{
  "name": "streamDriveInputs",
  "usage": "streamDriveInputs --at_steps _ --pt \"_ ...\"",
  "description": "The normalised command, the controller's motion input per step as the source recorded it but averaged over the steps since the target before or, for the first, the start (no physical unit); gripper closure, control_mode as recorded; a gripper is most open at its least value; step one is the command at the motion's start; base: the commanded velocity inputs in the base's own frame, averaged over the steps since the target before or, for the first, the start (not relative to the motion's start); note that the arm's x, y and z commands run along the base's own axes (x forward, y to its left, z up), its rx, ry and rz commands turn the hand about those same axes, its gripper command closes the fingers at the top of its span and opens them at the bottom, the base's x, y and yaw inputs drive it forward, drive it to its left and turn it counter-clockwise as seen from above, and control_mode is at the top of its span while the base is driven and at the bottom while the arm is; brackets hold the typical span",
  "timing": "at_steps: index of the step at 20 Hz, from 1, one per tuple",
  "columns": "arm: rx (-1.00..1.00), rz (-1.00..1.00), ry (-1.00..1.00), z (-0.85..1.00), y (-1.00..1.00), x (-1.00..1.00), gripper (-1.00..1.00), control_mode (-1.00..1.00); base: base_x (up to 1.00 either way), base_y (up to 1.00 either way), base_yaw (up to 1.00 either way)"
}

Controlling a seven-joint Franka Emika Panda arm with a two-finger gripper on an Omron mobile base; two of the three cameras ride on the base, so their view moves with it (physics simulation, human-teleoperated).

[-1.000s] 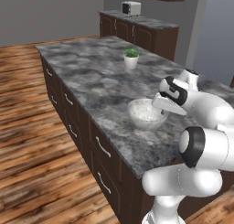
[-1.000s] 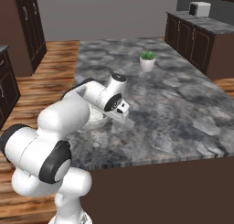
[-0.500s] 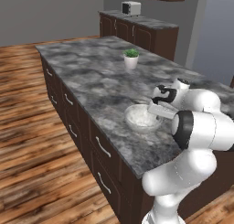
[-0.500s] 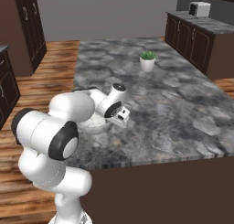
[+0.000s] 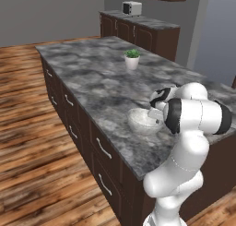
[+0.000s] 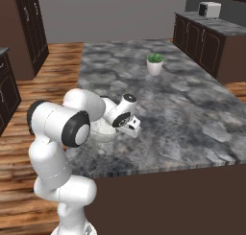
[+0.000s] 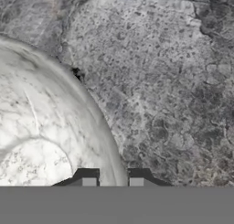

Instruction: Clear the mugs and bowl far away from the sink.

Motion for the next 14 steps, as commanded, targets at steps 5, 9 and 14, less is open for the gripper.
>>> streamDriveInputs --at_steps 5,9,14 --pt "-0.03 0.00 -0.06 -0.05 0.21 0.09 -1.00 -1.00 0.00 0.00 0.00" --pt "-0.07 0.03 -0.16 0.58 0.20 -0.10 -1.00 -1.00 0.00 0.00 0.00" --pt "-0.09 0.03 -0.03 0.93 0.01 -0.45 -1.00 -1.00 0.00 0.00 0.00"
